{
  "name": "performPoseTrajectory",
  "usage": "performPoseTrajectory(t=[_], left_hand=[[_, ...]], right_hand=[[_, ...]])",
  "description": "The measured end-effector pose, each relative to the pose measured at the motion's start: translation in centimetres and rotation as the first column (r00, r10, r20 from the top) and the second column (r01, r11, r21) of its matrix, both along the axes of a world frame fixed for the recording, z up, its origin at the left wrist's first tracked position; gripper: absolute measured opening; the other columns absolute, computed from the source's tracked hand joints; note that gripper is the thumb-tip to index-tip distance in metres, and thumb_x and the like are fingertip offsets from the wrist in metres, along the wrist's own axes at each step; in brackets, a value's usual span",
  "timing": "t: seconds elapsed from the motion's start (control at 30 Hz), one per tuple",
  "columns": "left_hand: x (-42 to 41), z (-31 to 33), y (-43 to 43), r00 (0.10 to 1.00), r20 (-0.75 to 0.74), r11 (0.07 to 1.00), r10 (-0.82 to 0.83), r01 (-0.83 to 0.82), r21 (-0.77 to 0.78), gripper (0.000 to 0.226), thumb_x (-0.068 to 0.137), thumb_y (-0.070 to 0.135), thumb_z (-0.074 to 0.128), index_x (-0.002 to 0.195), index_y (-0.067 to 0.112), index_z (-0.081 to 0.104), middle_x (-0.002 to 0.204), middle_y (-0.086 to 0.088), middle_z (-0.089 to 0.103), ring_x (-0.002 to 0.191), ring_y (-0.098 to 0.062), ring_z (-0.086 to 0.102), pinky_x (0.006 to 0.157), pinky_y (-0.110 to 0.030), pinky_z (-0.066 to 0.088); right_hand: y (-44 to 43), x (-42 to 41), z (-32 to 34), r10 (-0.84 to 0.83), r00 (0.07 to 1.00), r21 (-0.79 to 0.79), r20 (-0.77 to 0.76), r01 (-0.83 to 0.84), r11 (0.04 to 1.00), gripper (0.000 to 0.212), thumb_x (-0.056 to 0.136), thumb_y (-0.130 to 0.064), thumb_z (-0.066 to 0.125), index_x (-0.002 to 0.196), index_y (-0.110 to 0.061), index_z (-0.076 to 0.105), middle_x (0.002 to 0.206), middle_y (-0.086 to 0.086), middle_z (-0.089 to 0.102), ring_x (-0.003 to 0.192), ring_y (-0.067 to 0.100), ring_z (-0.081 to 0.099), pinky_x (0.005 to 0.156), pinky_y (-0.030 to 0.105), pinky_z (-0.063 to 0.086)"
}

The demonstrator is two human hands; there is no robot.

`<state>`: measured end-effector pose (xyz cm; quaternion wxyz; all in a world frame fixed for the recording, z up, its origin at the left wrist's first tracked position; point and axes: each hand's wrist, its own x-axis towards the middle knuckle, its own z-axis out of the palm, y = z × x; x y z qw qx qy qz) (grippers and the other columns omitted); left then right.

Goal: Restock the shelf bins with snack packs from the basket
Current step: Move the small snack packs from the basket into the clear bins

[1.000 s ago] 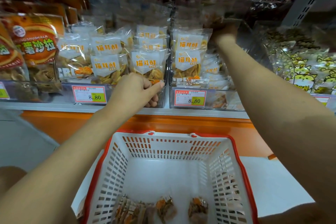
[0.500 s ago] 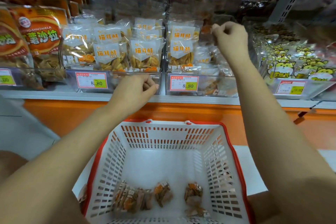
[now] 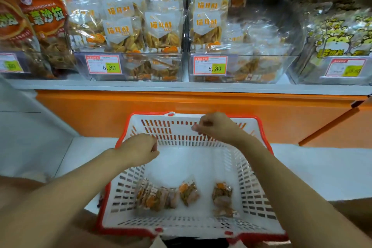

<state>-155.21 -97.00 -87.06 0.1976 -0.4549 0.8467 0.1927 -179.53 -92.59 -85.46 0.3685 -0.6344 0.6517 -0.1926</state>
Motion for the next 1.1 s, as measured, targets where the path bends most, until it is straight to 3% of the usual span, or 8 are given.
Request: performPoseTrajectory(t=[0.1,0.23,0.33,0.53,0.73,0.83,0.93,1.1], left_hand=[[2.3,-2.1,-0.3,0.988,0.153,0.998,0.014,-0.022,0.051,0.029,0.097,0.032,0.047,0.100,0.007,0.061,0.097,-0.006,0.062,0.086,-0.020,0.057,0.078,-0.032,0.047],[3.4,-2.9,-1.1,0.972,0.222,0.997,0.075,-0.079,0.009,0.026,0.097,0.031,0.046,0.099,0.008,0.058,0.095,-0.005,0.059,0.089,-0.020,0.056,0.073,-0.031,0.046],[2.7,-2.7,-1.4,0.970,0.198,0.985,0.142,-0.118,-0.129,0.025,0.099,0.031,0.043,0.084,0.011,0.046,0.082,-0.003,0.047,0.078,-0.020,0.048,0.067,-0.029,0.040],[1.9,-3.1,-2.0,0.911,0.353,0.970,0.213,-0.154,-0.188,0.024,0.100,0.029,0.041,0.104,0.012,0.057,0.111,-0.004,0.062,0.100,-0.022,0.060,0.067,-0.026,0.038],[1.1,-3.3,-2.8,0.894,0.362,0.962,0.264,-0.217,-0.167,0.023,0.101,0.030,0.040,0.099,0.012,0.055,0.109,-0.006,0.062,0.086,-0.022,0.055,0.065,-0.027,0.038],[1.5,-3.2,-3.6,0.894,0.310,0.946,0.324,-0.301,-0.121,0.028,0.100,0.033,0.042,0.088,0.010,0.052,0.099,-0.005,0.061,0.080,-0.020,0.052,0.065,-0.027,0.039],[1.8,-2.8,-4.1,0.895,0.243,0.927,0.375,-0.367,-0.078,0.038,0.098,0.032,0.045,0.066,0.011,0.047,0.068,-0.002,0.054,0.062,-0.017,0.051,0.060,-0.026,0.041],[1.9,-2.2,-3.8,0.903,0.191,0.920,0.385,-0.393,0.004,0.038,0.097,0.034,0.048,0.064,0.013,0.046,0.062,-0.002,0.055,0.056,-0.014,0.056,0.064,-0.026,0.049]], right_hand=[[1.3,-0.4,-7.5,0.061,0.976,0.189,-0.207,-0.021,0.982,0.012,0.088,-0.028,0.066,0.091,-0.016,0.065,0.092,-0.005,0.064,0.081,0.013,0.061,0.066,0.016,0.042],[4.3,-2.1,-15.8,0.191,0.931,0.463,-0.310,-0.027,0.886,0.059,0.085,-0.019,0.065,0.139,-0.008,0.044,0.141,0.008,0.046,0.129,0.021,0.043,0.105,0.027,0.035],[6.1,-2.7,-19.3,0.245,0.916,0.570,-0.319,-0.022,0.822,0.065,0.087,-0.011,0.058,0.146,-0.007,0.030,0.146,0.011,0.039,0.133,0.023,0.040,0.108,0.029,0.035],[6.0,-3.1,-21.7,0.257,0.915,0.600,-0.312,-0.020,0.799,0.057,0.085,-0.002,0.052,0.138,-0.009,0.034,0.131,0.014,0.043,0.100,0.023,0.052,0.075,0.029,0.043],[5.3,-3.5,-22.7,0.333,0.883,0.662,-0.331,-0.034,0.748,0.024,0.086,-0.011,0.052,0.109,-0.012,0.043,0.090,0.002,0.042,0.083,0.021,0.045,0.065,0.028,0.036],[5.1,-3.5,-22.8,0.465,0.824,0.736,-0.324,-0.089,0.671,0.018,0.082,-0.014,0.063,0.091,-0.015,0.049,0.092,0.002,0.047,0.082,0.018,0.046,0.070,0.026,0.038],[4.7,-3.0,-22.2,0.589,0.741,0.789,-0.322,-0.134,0.600,0.029,0.078,-0.019,0.071,0.063,-0.019,0.047,0.068,-0.002,0.045,0.064,0.013,0.045,0.068,0.024,0.038],[2.3,-1.7,-20.1,0.560,0.744,0.724,-0.365,-0.151,0.673,0.015,0.082,-0.013,0.064,0.073,-0.009,0.053,0.070,0.000,0.043,0.060,0.013,0.041,0.055,0.021,0.035]])
